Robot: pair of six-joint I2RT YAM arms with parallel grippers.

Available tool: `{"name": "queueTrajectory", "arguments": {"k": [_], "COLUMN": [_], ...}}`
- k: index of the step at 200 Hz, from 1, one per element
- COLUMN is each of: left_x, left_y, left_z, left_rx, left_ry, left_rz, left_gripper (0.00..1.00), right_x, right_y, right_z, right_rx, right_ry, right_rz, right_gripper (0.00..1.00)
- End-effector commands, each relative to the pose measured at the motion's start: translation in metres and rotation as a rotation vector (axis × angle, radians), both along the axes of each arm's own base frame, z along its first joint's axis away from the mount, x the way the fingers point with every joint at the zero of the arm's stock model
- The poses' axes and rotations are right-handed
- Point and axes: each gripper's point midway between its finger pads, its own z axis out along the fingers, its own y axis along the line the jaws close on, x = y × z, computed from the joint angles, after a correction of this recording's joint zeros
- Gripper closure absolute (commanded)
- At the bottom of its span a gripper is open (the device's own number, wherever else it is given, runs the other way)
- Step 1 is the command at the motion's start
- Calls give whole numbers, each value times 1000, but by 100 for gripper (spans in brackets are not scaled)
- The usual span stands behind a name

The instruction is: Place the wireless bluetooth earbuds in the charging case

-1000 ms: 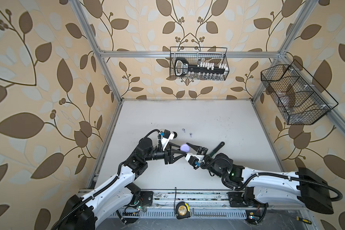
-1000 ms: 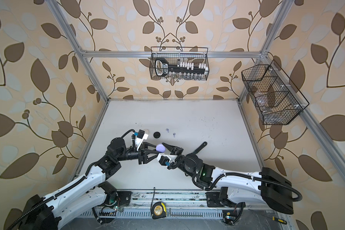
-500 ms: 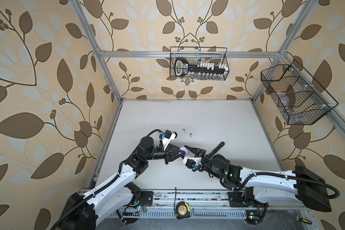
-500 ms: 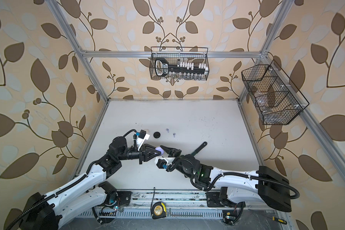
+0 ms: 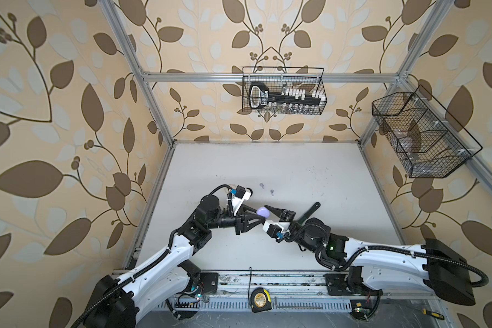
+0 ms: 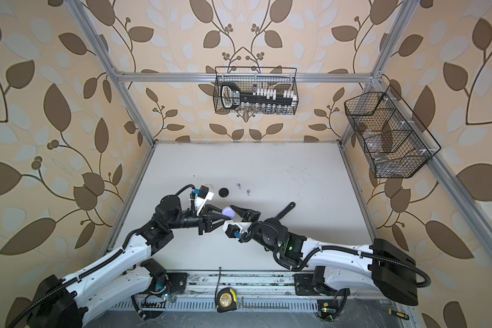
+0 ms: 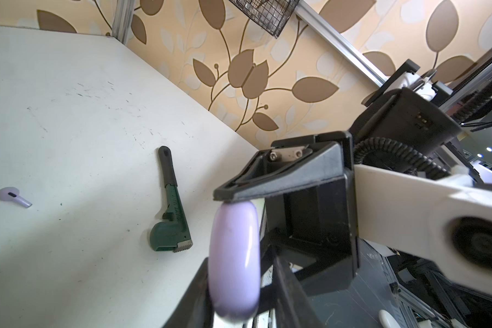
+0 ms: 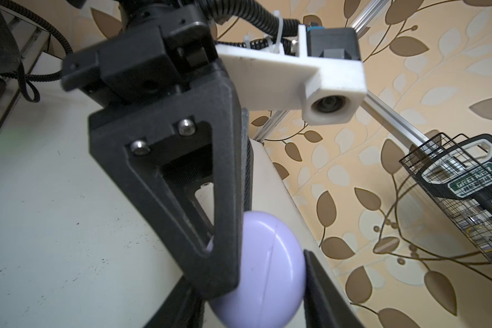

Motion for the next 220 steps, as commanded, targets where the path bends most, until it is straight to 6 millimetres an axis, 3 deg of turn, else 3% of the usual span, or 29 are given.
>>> {"name": "queueTrajectory", "arguments": {"k": [1,44,67,83,108,110,119,169,220], "left_x": [-6,-6,-8,-7,-3,-3,-7,-21,-19], "left_y": [-4,-5,-5,-4,2,3,5,20,21], "left_z": [21,20,21,19,15,15,14,10,5], "left_rx": [-31,-23,-21,-17,2,1,-5,-53,-32], "left_ry": [-85,-99,-118,-151,-225,-232,-295,-540,-592], "left_rz": [-42,-39,-53,-39,17,20,13,64,81], "left_gripper": [72,79,92,98,87,90,100,100,100], "right_x": [-4,-13,-15,-12,-21,-23,-27,-43,-45], "right_y": [5,13,18,16,10,9,7,3,8], "right_z": [19,18,17,21,29,29,31,33,31], "right_rx": [45,36,40,69,155,160,185,261,268], "right_ry": [-18,-10,2,19,84,88,113,211,234], "right_rz": [22,69,83,63,99,105,124,176,174], "right_gripper": [75,72,68,56,38,38,36,34,35]}}
